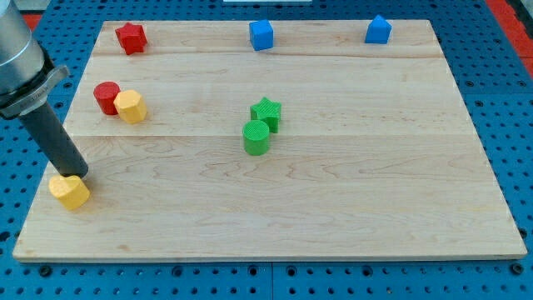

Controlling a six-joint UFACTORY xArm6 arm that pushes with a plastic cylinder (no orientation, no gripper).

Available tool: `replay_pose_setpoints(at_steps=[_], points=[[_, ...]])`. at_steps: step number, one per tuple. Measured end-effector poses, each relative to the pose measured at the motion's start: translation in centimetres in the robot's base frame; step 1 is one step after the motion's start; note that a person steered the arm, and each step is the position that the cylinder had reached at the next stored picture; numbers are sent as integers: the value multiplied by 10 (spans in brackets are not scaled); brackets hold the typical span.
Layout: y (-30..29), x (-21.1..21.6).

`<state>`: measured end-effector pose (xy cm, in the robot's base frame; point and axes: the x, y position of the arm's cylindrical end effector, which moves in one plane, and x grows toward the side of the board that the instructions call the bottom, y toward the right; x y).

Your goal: Push the yellow hexagon slightly right

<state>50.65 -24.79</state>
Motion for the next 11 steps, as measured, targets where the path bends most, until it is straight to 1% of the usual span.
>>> replay_pose_setpoints(at_steps=[1,3,5,6,7,8,9,10,11], points=[[0,0],[0,-40],[19,-79],[20,-87],[43,-100],[68,-120],[81,-144],[44,-156],[37,-182]])
